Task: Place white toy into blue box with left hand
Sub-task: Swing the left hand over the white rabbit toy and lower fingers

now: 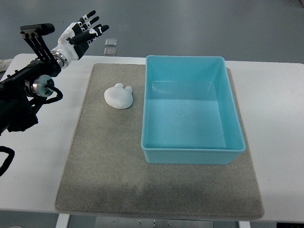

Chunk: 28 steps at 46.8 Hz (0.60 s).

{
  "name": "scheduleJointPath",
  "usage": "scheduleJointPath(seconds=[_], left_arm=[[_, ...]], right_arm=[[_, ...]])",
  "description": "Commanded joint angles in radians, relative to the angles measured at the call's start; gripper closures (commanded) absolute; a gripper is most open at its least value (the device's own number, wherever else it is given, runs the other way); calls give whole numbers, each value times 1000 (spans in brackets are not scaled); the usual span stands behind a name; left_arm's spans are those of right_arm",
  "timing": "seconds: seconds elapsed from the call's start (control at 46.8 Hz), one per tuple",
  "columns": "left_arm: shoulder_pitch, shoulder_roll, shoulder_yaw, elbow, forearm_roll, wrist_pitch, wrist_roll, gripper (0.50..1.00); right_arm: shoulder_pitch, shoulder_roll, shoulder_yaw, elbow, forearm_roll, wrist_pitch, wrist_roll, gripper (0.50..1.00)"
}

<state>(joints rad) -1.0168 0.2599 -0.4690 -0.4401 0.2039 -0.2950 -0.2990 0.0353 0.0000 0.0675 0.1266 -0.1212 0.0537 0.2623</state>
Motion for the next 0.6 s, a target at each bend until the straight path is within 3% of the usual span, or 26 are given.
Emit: scheduleJointPath(seconds=[0.0,0.192,0.577], left_arm=[[-3,18,36,-32,93,1,0,510],[-34,67,131,-118,242,1,0,510],[-175,297,409,-439,506,-58,1,510]], right_arm=[[0,0,0,1,0,0,0,564],[0,0,0,1,0,0,0,564],[0,0,0,1,0,0,0,564]])
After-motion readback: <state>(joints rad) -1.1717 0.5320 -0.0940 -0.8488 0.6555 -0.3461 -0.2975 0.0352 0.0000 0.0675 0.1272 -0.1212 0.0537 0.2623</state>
